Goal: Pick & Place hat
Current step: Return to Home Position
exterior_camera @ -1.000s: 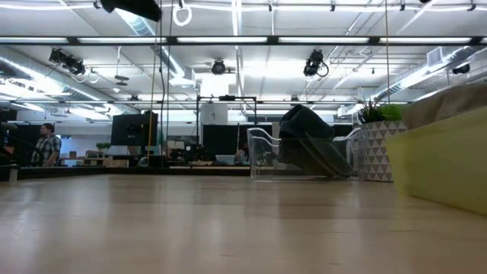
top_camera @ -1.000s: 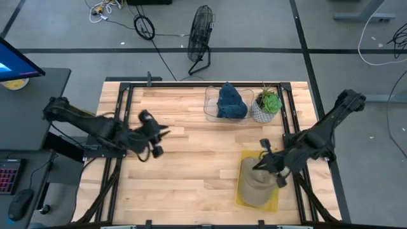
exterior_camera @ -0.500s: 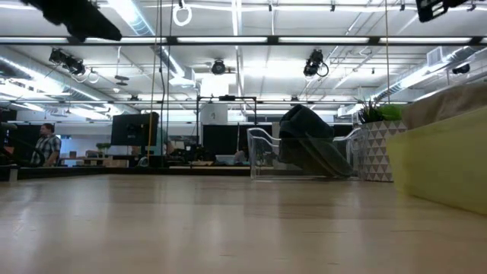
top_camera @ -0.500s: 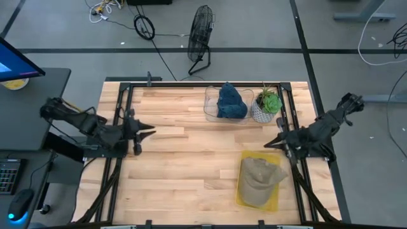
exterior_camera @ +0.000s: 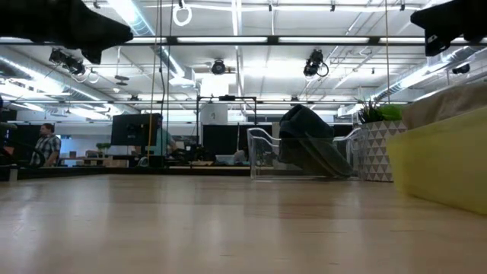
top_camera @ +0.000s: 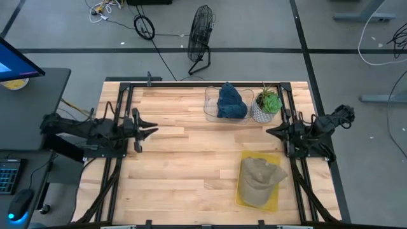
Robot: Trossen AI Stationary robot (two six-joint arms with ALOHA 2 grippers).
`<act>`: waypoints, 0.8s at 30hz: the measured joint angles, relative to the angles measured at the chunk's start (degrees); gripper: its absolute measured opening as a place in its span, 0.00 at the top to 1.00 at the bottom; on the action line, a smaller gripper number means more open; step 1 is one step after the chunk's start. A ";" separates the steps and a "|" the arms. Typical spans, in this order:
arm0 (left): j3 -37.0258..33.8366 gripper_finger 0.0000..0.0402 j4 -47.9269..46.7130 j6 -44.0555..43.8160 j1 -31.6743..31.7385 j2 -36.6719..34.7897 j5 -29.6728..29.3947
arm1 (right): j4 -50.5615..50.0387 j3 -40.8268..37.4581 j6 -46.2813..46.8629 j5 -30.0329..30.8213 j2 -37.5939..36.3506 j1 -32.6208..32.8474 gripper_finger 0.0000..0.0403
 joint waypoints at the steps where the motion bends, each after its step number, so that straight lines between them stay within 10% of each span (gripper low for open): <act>1: -0.76 0.79 0.45 -0.28 1.04 -0.79 1.59 | -0.01 -0.03 0.04 0.01 -0.84 -0.33 0.99; 24: -13.38 0.79 11.85 -1.30 13.23 -3.14 12.35 | 17.69 -15.24 0.68 0.71 -0.88 -2.50 0.99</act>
